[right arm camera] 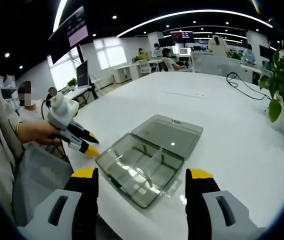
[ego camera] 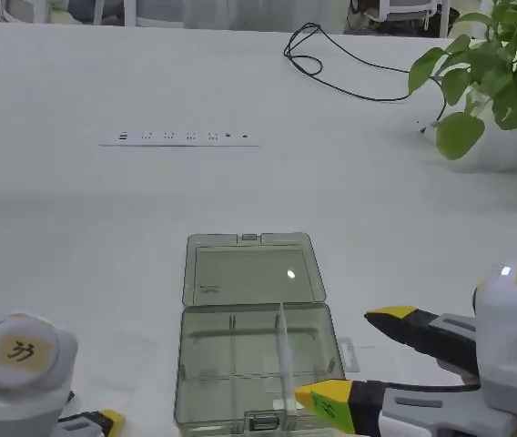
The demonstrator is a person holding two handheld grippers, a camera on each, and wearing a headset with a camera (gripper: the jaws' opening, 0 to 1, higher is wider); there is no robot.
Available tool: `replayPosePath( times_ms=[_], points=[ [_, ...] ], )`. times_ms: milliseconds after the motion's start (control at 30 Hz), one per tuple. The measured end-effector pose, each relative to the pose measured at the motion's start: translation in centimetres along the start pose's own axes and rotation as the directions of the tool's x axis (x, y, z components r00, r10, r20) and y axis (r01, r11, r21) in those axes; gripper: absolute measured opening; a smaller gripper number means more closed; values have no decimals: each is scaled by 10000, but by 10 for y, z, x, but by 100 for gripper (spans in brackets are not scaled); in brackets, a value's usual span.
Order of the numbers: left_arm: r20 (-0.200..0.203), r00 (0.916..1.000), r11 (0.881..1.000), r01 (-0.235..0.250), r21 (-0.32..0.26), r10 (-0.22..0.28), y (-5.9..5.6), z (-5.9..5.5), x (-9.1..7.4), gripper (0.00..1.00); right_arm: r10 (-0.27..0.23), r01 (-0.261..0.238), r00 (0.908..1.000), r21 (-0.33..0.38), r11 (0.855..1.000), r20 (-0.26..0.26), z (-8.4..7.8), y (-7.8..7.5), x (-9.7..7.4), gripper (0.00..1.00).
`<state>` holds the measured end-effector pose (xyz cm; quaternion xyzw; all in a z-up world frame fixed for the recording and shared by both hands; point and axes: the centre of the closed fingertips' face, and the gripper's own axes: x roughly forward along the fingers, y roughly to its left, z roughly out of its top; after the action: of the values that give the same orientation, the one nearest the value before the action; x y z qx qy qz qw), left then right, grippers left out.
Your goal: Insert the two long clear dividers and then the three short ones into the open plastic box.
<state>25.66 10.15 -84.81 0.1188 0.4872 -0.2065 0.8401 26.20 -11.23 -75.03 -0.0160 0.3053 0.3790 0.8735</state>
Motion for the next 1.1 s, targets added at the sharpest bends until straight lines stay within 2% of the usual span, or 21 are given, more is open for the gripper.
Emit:
replayPosePath(
  times_ms=[133,267,467,567,667,833,933,1033,1100],
  points=[
    [-87,10000,10000,-25,-65,25,0,0,0,32,-81,81,9999,13,10000,-97,-2,-3,1,71],
    [-342,9994,10000,-31,-71,29,1,1,0,32,-168,169,9997,38,9999,-183,-3,-5,1,71],
    [-689,9976,9999,-64,-114,56,2,0,1,32,-432,444,9986,426,9981,-289,-3,-10,2,71],
    [-728,9973,9999,-79,-109,71,2,0,0,31,-513,528,9983,509,9973,-287,-3,-12,1,71],
    [-655,9978,9992,-13,-391,-13,3,0,-1,30,-591,613,9978,836,9946,-285,-2,-13,0,71],
    [-400,9992,9986,-52,-534,31,4,-2,-3,30,-802,826,9966,1726,9815,-209,0,-16,0,70],
    [3,10000,9974,-76,-711,76,5,1,-7,30,-775,764,9970,2276,9707,-39,4,-13,1,68],
    [503,9987,9938,40,-1111,16,3,7,-12,30,-370,192,9982,3378,9410,462,15,-3,4,64],
    [913,9958,9913,53,-1315,68,4,13,-17,30,-211,-50,9976,3713,9285,663,20,1,7,62]
  ],
)
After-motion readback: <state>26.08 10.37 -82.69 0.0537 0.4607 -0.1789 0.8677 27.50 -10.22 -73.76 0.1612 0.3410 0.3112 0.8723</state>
